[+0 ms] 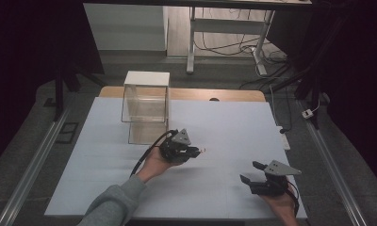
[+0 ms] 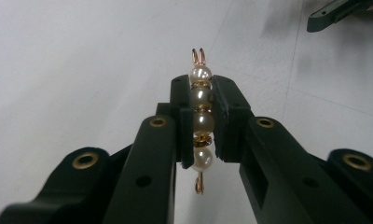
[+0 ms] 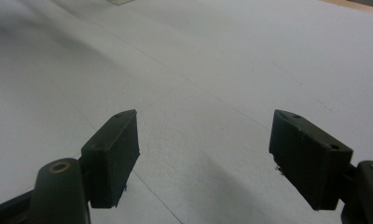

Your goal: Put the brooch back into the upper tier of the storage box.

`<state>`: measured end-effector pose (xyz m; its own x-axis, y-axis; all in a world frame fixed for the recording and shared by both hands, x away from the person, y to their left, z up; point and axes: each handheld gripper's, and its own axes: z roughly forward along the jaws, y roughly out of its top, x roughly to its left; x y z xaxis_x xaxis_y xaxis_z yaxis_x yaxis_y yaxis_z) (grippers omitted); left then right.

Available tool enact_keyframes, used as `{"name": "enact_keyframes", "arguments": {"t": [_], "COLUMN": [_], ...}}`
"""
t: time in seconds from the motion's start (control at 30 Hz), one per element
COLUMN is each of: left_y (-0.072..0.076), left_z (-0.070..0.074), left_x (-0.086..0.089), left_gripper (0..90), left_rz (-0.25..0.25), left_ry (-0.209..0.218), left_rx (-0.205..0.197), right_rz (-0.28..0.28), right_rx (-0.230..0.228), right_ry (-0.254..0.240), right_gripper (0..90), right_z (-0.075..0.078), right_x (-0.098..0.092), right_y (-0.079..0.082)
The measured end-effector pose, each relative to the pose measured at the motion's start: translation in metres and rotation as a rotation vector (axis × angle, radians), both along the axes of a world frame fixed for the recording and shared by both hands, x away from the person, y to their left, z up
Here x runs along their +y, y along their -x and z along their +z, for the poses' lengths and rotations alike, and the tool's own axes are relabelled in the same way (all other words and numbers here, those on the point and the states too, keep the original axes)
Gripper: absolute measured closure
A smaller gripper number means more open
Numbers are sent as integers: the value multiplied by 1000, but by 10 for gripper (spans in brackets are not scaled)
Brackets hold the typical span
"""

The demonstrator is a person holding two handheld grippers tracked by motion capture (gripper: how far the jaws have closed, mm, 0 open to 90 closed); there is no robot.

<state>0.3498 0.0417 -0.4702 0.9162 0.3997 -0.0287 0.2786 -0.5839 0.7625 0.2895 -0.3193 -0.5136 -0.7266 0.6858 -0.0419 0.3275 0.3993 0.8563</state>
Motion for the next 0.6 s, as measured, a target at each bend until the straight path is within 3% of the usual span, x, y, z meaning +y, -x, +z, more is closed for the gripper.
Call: {"name": "enact_keyframes", "arguments": {"t": [0.6], "left_y": [3], "left_z": [18], "left_x": [16], "left_gripper": [794], "left_rz": [19], "left_ry": [65], "left_rx": [-10], "right_rz": [2], "right_rx": [-1], "right_ry": [2], "right_gripper": [238], "right_z": [0], "right_x": [0], "right_y": [0]}}
